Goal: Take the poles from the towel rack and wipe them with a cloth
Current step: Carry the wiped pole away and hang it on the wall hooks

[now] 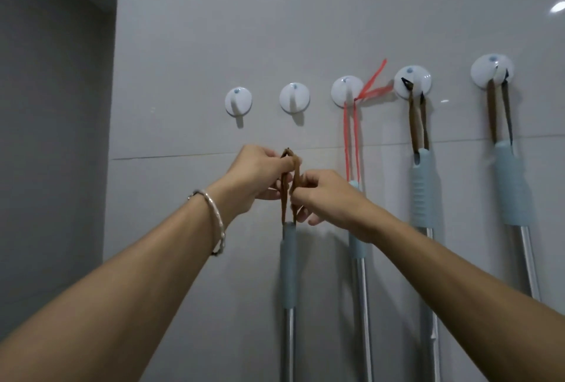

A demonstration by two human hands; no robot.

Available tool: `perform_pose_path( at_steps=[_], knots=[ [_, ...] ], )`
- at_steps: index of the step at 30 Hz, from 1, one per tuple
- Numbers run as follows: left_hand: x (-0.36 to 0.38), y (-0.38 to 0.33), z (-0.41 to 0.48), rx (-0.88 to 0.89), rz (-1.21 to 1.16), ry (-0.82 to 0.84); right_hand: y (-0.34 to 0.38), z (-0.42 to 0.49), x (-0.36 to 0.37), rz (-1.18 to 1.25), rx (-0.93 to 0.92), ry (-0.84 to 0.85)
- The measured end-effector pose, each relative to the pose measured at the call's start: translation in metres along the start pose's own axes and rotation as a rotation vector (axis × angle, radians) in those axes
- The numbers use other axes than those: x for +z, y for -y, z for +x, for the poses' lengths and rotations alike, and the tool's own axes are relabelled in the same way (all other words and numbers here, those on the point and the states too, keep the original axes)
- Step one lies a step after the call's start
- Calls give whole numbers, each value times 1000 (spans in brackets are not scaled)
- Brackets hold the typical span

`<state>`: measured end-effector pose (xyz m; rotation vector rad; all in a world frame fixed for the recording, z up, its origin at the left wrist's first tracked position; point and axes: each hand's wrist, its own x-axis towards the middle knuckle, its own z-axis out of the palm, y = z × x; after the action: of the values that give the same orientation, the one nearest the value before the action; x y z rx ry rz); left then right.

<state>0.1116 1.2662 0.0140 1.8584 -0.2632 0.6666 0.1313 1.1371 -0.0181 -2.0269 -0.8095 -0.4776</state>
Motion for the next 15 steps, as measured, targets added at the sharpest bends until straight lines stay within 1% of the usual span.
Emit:
perform_pose_path(
  at_steps=[2,5,7,10,11,13,15],
  knots=[
    [5,0,8,34,41,-9,1,5,-1,17,-21,8],
    [0,-3,21,46,21,0,4,17,-9,13,-38,-43],
    [-10,-6,29,32,10,21,8,29,-20,-30,-58,-106],
    [-25,-13,37,-36,84,66,22,48,-38,-117,-120,-207],
    [-29,-16,40,-54,77,73,27,54,-43,-152,-142,-222],
    [-33,-23,48,-49,-11,84,38,65,-48,-209,-176,-236],
    [-33,-30,51,-20,-121,147,48,77,-51,-232,-200,-277]
  ],
)
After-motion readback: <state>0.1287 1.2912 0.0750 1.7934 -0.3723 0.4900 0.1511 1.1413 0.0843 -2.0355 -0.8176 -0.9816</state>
